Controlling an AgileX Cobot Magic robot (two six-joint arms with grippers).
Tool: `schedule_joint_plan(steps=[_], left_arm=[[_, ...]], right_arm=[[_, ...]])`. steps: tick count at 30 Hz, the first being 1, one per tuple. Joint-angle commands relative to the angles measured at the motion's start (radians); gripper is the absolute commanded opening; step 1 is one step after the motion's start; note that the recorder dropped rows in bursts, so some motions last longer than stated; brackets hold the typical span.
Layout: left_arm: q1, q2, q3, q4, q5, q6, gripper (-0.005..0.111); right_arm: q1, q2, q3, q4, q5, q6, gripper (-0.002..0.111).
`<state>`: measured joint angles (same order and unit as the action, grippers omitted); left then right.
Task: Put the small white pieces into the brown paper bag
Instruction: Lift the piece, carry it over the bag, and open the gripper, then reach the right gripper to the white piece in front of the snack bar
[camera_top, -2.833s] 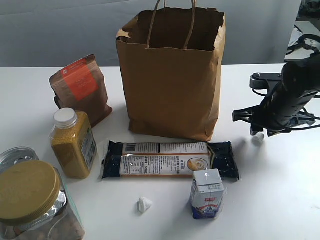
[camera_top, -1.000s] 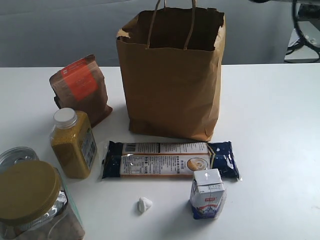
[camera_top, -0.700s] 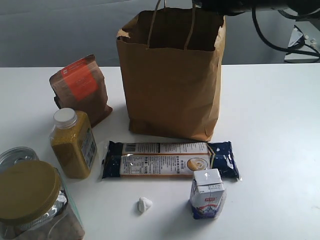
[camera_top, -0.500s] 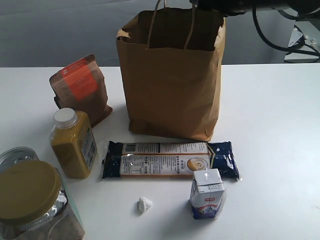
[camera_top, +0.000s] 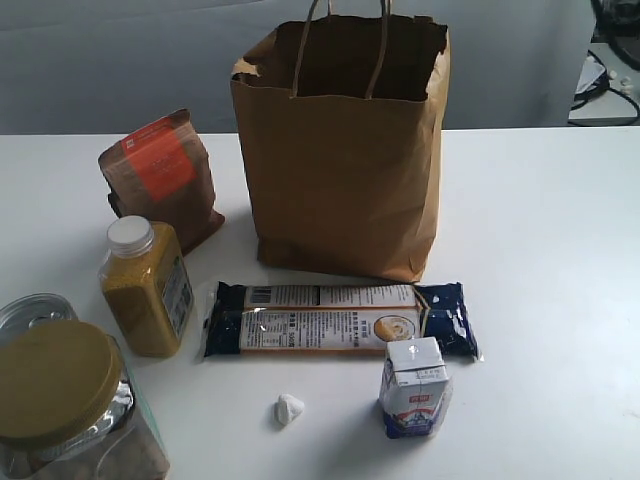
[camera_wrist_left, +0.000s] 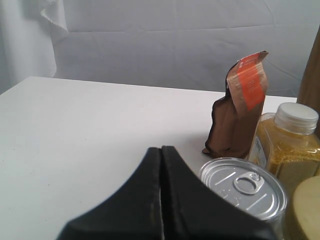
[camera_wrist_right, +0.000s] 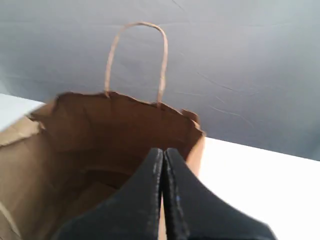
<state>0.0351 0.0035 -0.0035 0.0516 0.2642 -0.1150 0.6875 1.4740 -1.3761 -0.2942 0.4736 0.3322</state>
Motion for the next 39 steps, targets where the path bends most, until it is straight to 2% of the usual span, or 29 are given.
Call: schedule_joint_plan(steps=[1, 5, 8, 12, 14, 19, 21, 28, 33, 39], left_arm=[[-0.005, -0.003, 0.004, -0.008, -0.002, -0.005, 0.0], [-0.005, -0.003, 0.004, -0.008, -0.002, -0.005, 0.0], [-0.005, -0.003, 0.004, -0.008, -0.002, -0.005, 0.0], [-0.005, -0.003, 0.004, -0.008, -0.002, -0.005, 0.0], [-0.005, -0.003, 0.004, -0.008, -0.002, -0.005, 0.0], [-0.005, -0.003, 0.004, -0.008, -0.002, -0.005, 0.0], [-0.005, -0.003, 0.004, -0.008, -0.002, -0.005, 0.0], [-0.005, -0.003, 0.004, -0.008, -0.002, -0.005, 0.0], [-0.005, -0.003, 0.004, -0.008, -0.002, -0.005, 0.0], [-0.005, -0.003, 0.004, -0.008, -0.002, -0.005, 0.0]], right_arm=[[0.001, -0.087, 0.129, -0.246, 0.195, 0.209, 0.0], [0.001, -0.159, 0.291, -0.185, 0.244, 0.219, 0.0], [0.014, -0.178, 0.402, 0.011, 0.238, 0.083, 0.0], [0.106, -0.174, 0.519, 0.266, 0.184, -0.119, 0.0], [0.175, -0.174, 0.543, 0.32, 0.158, -0.161, 0.0], [0.353, -0.174, 0.548, 0.322, 0.101, -0.166, 0.0], [0.407, -0.156, 0.548, 0.327, 0.087, -0.166, 0.004], [0.49, 0.013, 0.548, 0.4, 0.056, -0.168, 0.045], [0.491, 0.149, 0.496, 0.43, 0.02, -0.168, 0.046], [0.491, 0.3, 0.341, 0.435, 0.066, -0.176, 0.046]])
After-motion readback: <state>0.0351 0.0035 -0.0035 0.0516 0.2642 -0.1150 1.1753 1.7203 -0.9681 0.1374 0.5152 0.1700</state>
